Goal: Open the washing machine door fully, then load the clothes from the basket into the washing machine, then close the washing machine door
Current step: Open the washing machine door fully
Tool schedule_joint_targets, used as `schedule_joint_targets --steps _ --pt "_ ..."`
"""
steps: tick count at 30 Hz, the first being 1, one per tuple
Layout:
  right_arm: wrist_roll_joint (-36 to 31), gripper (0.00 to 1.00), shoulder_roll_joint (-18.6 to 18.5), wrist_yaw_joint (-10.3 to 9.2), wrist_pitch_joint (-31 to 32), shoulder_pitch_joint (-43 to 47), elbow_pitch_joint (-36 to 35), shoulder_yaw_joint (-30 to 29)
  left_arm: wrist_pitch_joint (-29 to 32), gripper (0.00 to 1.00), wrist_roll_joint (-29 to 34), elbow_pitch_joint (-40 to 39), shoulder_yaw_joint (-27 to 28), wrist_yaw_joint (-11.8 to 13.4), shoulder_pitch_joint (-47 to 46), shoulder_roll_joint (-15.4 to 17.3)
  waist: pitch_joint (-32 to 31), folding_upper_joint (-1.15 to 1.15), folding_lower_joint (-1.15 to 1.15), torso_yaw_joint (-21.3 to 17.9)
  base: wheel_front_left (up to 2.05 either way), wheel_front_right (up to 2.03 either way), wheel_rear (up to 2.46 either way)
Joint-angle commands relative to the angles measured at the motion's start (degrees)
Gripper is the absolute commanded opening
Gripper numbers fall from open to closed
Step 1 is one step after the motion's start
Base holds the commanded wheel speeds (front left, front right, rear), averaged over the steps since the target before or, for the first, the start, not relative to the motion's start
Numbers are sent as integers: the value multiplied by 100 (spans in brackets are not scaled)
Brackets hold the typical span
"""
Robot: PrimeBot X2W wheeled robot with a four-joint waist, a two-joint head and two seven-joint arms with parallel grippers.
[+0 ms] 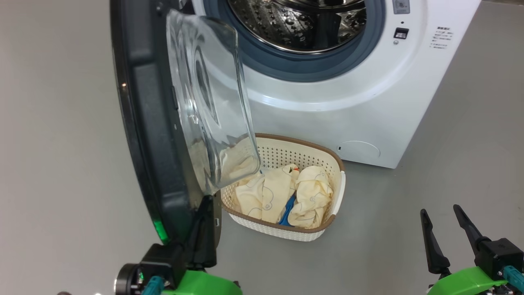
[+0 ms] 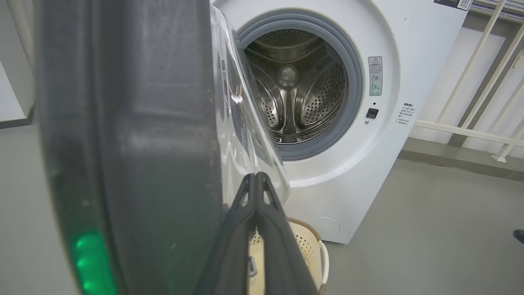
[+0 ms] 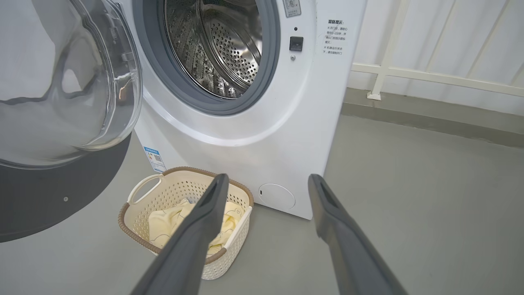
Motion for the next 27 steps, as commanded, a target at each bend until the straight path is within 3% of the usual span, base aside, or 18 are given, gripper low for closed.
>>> schedule_joint_targets --steps 1,13,27 --pt "-69 100 -32 9 -9 -81 -176 130 -76 0 52 -148 319 116 -49 162 19 0 0 62 0 0 0" --pt "-128 100 -32 9 105 -131 -465 122 -355 0 -77 20 1060 176 5 564 193 0 0 257 0 0 0" --pt "-142 100 -188 9 302 -221 -905 162 -532 0 -123 759 2328 -159 -308 672 447 0 0 158 0 0 0"
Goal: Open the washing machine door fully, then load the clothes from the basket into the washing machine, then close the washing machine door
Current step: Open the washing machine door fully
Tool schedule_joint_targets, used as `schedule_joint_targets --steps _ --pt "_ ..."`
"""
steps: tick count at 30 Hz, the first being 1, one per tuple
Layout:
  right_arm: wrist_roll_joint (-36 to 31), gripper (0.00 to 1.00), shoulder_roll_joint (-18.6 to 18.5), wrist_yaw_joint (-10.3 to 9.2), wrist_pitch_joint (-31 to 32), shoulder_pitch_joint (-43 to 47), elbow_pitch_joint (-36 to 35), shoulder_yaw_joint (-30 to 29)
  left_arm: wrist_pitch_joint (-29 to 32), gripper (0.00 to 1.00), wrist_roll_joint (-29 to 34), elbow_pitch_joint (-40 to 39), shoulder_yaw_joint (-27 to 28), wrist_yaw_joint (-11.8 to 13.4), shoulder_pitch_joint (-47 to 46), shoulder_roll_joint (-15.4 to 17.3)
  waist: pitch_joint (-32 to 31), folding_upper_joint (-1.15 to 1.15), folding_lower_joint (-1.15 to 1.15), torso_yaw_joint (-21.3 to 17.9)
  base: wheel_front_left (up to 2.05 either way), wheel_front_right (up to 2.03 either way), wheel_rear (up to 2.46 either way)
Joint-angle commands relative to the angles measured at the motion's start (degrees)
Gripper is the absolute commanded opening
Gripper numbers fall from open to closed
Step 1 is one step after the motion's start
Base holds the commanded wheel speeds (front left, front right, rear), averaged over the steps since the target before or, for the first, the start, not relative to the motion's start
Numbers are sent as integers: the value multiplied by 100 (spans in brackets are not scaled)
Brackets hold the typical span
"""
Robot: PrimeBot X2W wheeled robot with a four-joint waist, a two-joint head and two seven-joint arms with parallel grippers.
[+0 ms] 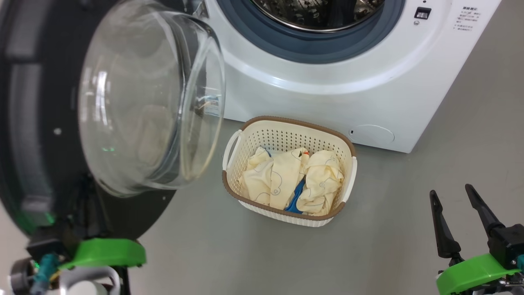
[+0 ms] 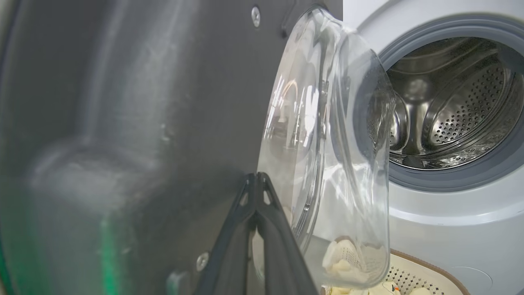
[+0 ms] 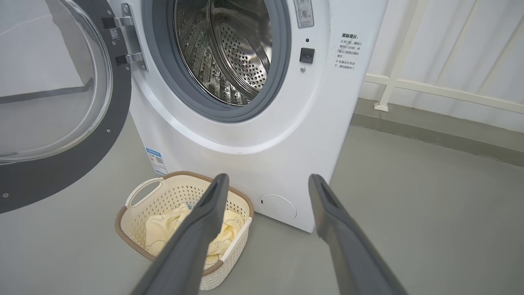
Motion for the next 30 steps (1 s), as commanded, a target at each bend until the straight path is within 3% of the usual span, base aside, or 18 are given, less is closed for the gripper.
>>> schedule_joint_targets --steps 1,12,30 --pt "-38 100 -67 9 17 -165 -208 171 -67 0 47 -7 447 -42 -296 194 48 0 0 -29 0 0 0" --pt "1 100 -188 9 127 -208 -400 213 -69 0 476 906 1704 -908 -640 -137 161 0 0 -119 0 0 0" --pt "14 100 -210 9 131 -260 -416 209 -70 0 1284 1517 3032 -1795 -924 -714 249 0 0 -191 0 0 0"
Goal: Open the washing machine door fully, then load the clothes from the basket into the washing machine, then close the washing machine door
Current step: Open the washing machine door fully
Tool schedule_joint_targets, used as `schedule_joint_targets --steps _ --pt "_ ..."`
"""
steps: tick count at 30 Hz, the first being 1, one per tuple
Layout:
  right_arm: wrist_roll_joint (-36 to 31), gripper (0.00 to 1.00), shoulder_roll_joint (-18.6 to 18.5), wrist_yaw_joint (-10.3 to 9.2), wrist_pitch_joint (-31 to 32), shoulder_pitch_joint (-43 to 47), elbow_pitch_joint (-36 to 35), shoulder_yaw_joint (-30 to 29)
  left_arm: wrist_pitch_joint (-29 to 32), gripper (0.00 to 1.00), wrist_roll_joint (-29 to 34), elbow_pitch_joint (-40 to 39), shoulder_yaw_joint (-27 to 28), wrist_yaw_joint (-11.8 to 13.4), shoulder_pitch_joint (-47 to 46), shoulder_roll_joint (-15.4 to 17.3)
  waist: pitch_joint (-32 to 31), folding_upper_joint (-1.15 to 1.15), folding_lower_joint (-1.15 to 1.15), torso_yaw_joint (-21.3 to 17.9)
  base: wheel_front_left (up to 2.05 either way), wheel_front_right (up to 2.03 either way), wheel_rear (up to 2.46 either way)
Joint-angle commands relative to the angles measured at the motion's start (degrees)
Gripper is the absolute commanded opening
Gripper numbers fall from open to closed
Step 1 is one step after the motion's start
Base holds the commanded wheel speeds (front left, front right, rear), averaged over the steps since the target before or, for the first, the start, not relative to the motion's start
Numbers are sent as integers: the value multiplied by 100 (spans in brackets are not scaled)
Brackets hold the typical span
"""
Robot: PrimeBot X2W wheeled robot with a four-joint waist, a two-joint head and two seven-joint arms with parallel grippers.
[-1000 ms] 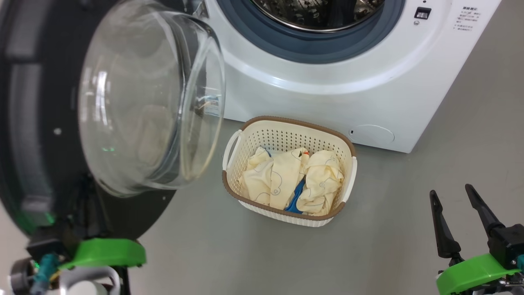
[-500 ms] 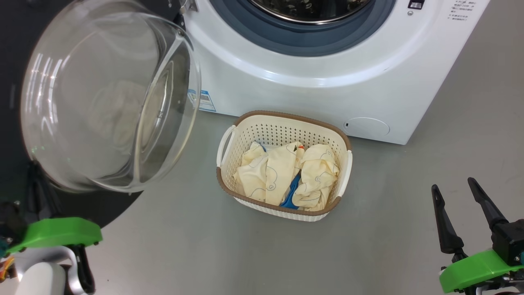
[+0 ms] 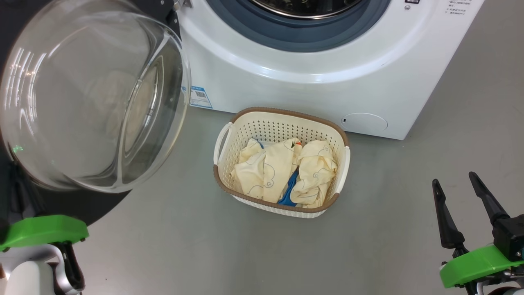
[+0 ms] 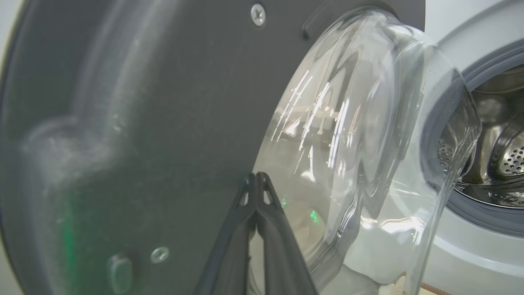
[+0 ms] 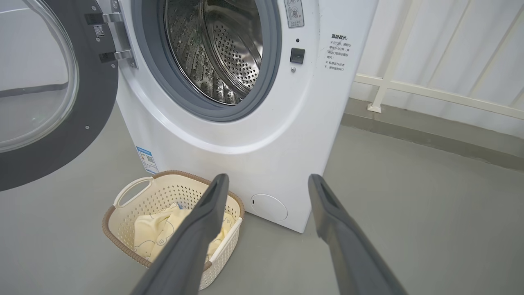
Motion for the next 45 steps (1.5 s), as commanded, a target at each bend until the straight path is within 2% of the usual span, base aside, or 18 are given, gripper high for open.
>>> schedule_joint_targets --steps 1,7,13,20,27,28,29,30,31,32,33,34,35,45 --pt "4 100 -41 9 -26 -134 -161 153 -45 0 131 -139 298 -71 -88 152 -3 0 0 -7 0 0 0" --pt "-1 100 3 9 -67 -131 -113 167 -45 0 392 -427 549 -233 182 -120 -68 0 0 -36 0 0 0" --pt "-16 100 66 9 -106 -88 -75 186 -46 0 621 -1180 514 -302 762 -345 -177 0 0 -99 0 0 0" --pt "-1 100 167 9 -196 43 15 217 -46 0 739 -2200 -263 -306 1614 -411 -381 0 0 -257 0 0 0" --pt "18 100 225 9 -292 144 125 256 -46 0 831 -2495 -973 -398 2033 -413 -593 0 0 -514 0 0 0" --pt "23 100 231 9 -304 161 139 264 -46 3 824 -2481 -1050 -418 2079 -413 -630 0 0 -560 0 0 0" --pt "27 100 237 9 -318 179 156 274 -38 16 824 -2461 -1124 -440 2116 -414 -672 0 0 -605 0 0 0" --pt "27 100 237 9 -318 179 156 274 -38 16 824 -2461 -1124 -440 2116 -414 -672 0 0 -605 0 0 0" --pt "37 100 241 9 -333 196 178 278 -12 27 811 -2437 -1185 -463 2145 -414 -708 0 0 -650 0 0 0" --pt "49 100 245 9 -347 211 206 288 23 41 801 -2409 -1232 -478 2169 -414 -745 0 0 -697 0 0 0" --pt "61 100 248 9 -363 223 234 300 56 71 791 -2377 -1266 -492 2188 -413 -782 0 0 -748 0 0 0" --pt "69 100 250 9 -376 232 261 318 85 96 778 -2342 -1288 -513 2202 -406 -817 0 0 -801 0 0 0" --pt "81 100 252 9 -383 241 289 335 113 100 763 -2307 -1304 -529 2214 -399 -854 0 0 -854 0 0 0" --pt "220 100 257 9 -415 341 431 489 257 100 687 -2024 -1404 -600 2315 -331 -1129 0 0 -1399 0 0 0"
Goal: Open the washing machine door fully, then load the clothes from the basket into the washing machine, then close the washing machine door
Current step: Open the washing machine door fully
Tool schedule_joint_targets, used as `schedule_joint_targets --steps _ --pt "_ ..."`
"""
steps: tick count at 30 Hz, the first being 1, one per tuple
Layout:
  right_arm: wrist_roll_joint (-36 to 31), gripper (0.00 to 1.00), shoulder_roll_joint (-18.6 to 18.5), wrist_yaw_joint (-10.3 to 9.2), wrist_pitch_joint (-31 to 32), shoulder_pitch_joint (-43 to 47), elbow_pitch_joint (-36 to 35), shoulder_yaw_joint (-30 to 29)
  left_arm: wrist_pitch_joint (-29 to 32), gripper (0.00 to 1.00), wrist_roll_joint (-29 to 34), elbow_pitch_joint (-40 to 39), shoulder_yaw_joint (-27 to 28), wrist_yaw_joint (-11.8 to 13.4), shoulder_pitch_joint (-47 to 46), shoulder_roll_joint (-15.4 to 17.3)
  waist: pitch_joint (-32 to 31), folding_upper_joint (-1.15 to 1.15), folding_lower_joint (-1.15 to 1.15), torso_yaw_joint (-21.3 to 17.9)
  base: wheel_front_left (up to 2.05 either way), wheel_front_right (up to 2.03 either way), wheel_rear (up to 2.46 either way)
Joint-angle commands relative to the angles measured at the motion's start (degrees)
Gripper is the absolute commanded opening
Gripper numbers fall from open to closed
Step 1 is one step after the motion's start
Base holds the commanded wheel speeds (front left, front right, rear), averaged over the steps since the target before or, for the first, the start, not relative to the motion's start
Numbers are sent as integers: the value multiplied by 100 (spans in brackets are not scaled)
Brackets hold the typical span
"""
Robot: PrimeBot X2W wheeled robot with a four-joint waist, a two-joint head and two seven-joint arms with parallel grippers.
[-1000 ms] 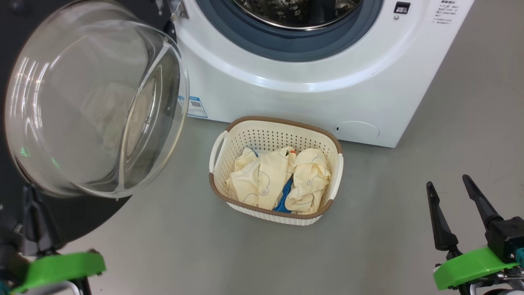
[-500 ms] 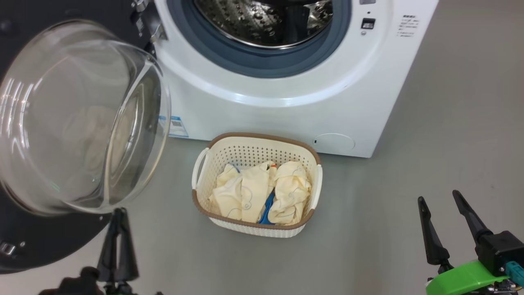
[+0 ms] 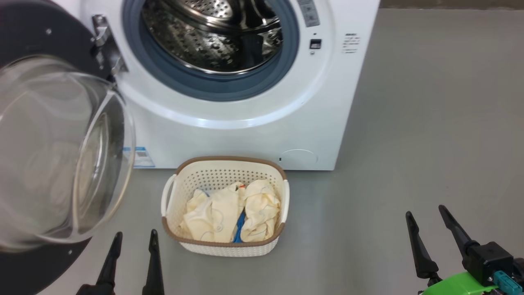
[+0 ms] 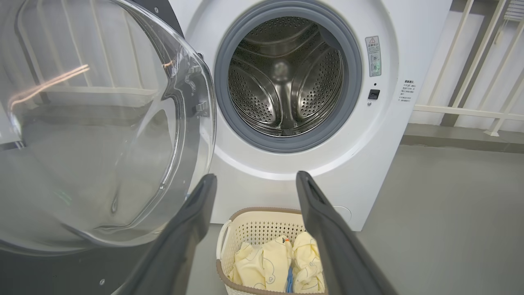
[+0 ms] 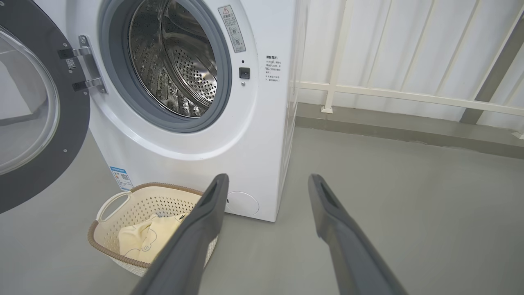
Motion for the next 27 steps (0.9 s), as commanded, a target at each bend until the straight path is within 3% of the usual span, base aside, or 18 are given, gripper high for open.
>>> schedule_joint_targets --steps 1,11,27 --pt "47 100 -30 9 -53 -26 -123 179 26 100 -31 -99 161 -48 -82 68 -132 0 0 -229 0 0 0" --pt "109 100 -30 9 -80 62 -72 243 79 100 -115 197 132 -45 -91 92 -154 0 0 -511 0 0 0" --pt "89 100 -29 9 -94 1 -59 239 66 100 -145 420 89 28 -221 127 -127 0 0 -478 0 0 0"
